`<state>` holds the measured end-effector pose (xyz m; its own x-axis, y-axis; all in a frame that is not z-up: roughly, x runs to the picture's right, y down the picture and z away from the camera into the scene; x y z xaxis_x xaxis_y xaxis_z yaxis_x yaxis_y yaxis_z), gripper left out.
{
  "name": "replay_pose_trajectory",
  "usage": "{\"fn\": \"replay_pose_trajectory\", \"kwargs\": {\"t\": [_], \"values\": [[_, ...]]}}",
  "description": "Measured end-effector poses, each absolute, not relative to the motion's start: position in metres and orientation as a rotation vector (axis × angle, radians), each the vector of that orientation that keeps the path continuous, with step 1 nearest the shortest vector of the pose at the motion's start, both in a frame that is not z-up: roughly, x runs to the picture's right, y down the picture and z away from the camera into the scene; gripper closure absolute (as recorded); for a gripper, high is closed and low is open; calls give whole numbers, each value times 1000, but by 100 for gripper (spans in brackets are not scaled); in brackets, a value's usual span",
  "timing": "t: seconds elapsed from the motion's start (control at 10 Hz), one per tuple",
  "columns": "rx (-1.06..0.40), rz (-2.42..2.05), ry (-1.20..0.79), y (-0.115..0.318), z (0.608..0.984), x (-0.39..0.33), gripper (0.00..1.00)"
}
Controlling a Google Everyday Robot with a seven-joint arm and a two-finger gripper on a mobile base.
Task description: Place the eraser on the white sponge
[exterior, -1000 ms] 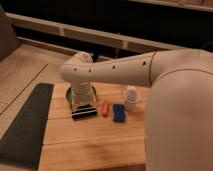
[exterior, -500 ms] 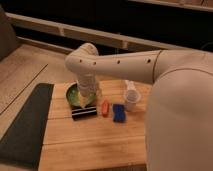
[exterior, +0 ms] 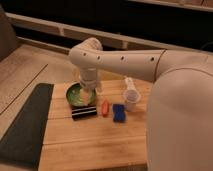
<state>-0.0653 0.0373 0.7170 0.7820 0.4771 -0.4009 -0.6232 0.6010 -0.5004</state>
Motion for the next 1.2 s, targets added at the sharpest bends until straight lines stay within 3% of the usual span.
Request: {"fn": "replay_pose_trajectory", "kwargs": {"t": [0.7, 1.2], "values": [[-392, 268, 81, 63, 734, -84, 35], [-400, 409, -20, 85, 748, -52, 35]]}}
